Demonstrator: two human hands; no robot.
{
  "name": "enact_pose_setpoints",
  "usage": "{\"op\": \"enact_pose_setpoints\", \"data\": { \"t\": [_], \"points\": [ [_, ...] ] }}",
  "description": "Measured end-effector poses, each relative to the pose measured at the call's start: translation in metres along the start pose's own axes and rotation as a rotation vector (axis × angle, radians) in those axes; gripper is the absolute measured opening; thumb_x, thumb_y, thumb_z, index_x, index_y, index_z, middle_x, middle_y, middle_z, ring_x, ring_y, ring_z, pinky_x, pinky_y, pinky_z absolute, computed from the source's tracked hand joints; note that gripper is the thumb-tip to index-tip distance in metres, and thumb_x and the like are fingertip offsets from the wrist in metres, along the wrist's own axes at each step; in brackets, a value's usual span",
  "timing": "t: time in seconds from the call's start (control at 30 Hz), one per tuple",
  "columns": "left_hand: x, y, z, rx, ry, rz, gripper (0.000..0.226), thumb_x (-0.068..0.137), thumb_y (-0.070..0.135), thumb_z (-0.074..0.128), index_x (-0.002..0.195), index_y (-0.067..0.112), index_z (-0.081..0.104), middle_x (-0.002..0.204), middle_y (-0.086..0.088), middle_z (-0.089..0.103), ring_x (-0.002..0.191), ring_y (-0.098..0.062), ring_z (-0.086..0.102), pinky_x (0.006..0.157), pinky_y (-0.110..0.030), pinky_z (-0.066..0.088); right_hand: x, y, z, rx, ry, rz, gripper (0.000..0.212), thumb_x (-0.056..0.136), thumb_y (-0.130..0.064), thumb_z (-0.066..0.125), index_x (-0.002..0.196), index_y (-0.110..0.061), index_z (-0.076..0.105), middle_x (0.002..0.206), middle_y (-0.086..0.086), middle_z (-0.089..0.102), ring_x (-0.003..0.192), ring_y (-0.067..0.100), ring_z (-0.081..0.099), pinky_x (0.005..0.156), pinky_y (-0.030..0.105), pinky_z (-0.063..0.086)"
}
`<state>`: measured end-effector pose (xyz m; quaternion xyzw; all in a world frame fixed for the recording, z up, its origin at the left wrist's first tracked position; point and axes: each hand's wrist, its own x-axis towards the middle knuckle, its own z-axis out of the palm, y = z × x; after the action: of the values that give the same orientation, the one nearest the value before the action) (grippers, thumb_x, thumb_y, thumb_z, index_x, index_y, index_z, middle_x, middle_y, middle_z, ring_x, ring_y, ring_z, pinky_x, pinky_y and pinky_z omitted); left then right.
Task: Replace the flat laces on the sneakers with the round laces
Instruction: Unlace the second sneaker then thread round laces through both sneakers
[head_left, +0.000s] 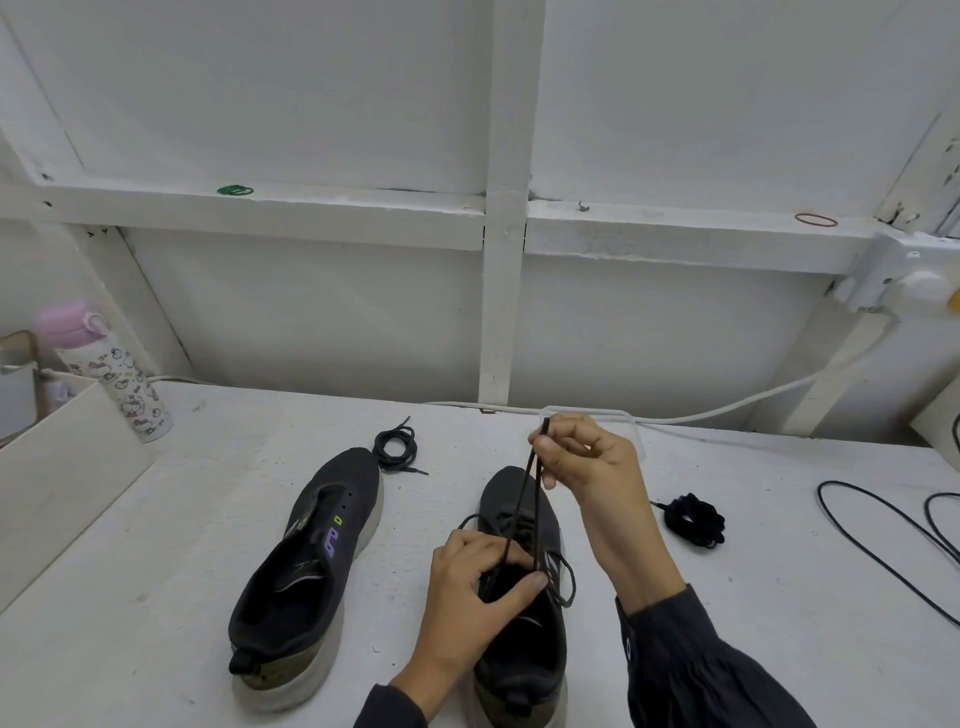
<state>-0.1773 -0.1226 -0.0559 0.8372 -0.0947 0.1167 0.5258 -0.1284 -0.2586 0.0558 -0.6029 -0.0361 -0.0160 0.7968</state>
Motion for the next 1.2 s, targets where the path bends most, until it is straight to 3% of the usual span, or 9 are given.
{"op": "enact_pose_setpoints", "data": {
  "t": [0.1,0.2,0.33,0.67,0.87,0.93,1.03,1.13,1.2],
  "points": [
    [0.006,0.004,-0.002,-0.005,-0.021,0.028,0.014,0.072,0.053,0.069,0.082,0.043,0.067,0.1,0.025,0.066,0.111,-0.006,0.052,0.095,-0.024,0.035,-0.002,0.004,-0.002,-0.096,-0.005,0.038,0.019,0.074,-0.02,0.073,0.086,-0.005,0.07,0.074,0.014,0.054,0.06,0.024,0.042,0.052,0.024,0.04],
    [0.012,0.012,-0.003,-0.156,-0.097,0.022,0.018,0.075,0.034,0.076,0.092,0.03,0.073,0.1,0.017,0.07,0.107,-0.011,0.062,0.093,-0.021,0.044,-0.003,0.004,-0.006,-0.149,-0.037,0.027,0.007,0.086,-0.01,0.068,0.088,-0.004,0.068,0.077,0.011,0.064,0.054,0.02,0.046,0.045,0.023,0.033],
    [0.012,0.017,0.0,-0.335,-0.182,-0.077,0.016,0.076,0.01,0.079,0.089,0.017,0.074,0.09,0.002,0.075,0.09,-0.013,0.07,0.085,-0.021,0.051,-0.003,0.0,-0.006,-0.139,-0.083,0.01,0.004,0.089,-0.003,0.063,0.087,-0.001,0.066,0.073,0.009,0.068,0.049,0.015,0.049,0.044,0.021,0.036],
    [0.01,0.009,0.002,-0.331,-0.194,-0.063,0.012,0.078,0.015,0.079,0.088,0.019,0.073,0.089,0.002,0.074,0.09,-0.017,0.07,0.086,-0.024,0.053,0.015,-0.035,0.004,0.064,0.022,-0.131,0.013,0.089,0.006,0.057,0.082,-0.004,0.061,0.064,0.005,0.064,0.046,0.008,0.046,0.042,0.015,0.034],
    [0.012,0.011,0.002,-0.355,-0.189,-0.094,0.011,0.078,0.014,0.079,0.086,0.018,0.074,0.088,0.001,0.075,0.088,-0.015,0.07,0.084,-0.024,0.052,0.04,-0.04,0.007,0.117,0.043,-0.197,0.01,0.092,0.0,0.059,0.085,-0.006,0.062,0.072,0.006,0.063,0.051,0.011,0.05,0.047,0.018,0.041],
    [0.012,0.01,0.001,-0.366,-0.193,-0.101,0.01,0.079,0.013,0.079,0.086,0.017,0.074,0.088,0.001,0.075,0.088,-0.015,0.071,0.084,-0.024,0.052,0.046,-0.025,-0.001,0.01,0.05,-0.129,0.009,0.092,0.0,0.059,0.099,-0.002,0.065,0.084,0.008,0.067,0.06,0.015,0.059,0.05,0.02,0.046],
    [0.012,0.008,0.001,-0.365,-0.196,-0.106,0.01,0.079,0.012,0.079,0.087,0.015,0.074,0.088,0.001,0.074,0.088,-0.014,0.07,0.084,-0.024,0.053,0.043,-0.004,-0.026,-0.419,0.05,0.075,0.042,0.09,-0.012,0.067,0.129,-0.001,0.056,0.119,0.006,0.062,0.075,0.02,0.068,0.052,0.023,0.053],
    [0.012,0.008,0.002,-0.364,-0.19,-0.102,0.01,0.079,0.014,0.079,0.086,0.018,0.074,0.086,0.002,0.074,0.087,-0.014,0.07,0.083,-0.023,0.052,0.024,0.004,-0.047,-0.823,-0.155,0.293,0.033,0.09,-0.036,0.066,0.101,-0.005,0.072,0.09,0.003,0.071,0.057,0.011,0.065,0.045,0.023,0.046],
    [0.013,0.006,0.002,-0.356,-0.186,-0.093,0.01,0.078,0.018,0.079,0.086,0.019,0.074,0.086,0.002,0.074,0.086,-0.014,0.07,0.083,-0.024,0.052,0.008,0.01,-0.052,-0.872,-0.363,0.436,0.044,0.089,-0.049,0.063,0.082,-0.008,0.075,0.079,0.007,0.074,0.055,0.013,0.062,0.044,0.02,0.038]
  ]
}}
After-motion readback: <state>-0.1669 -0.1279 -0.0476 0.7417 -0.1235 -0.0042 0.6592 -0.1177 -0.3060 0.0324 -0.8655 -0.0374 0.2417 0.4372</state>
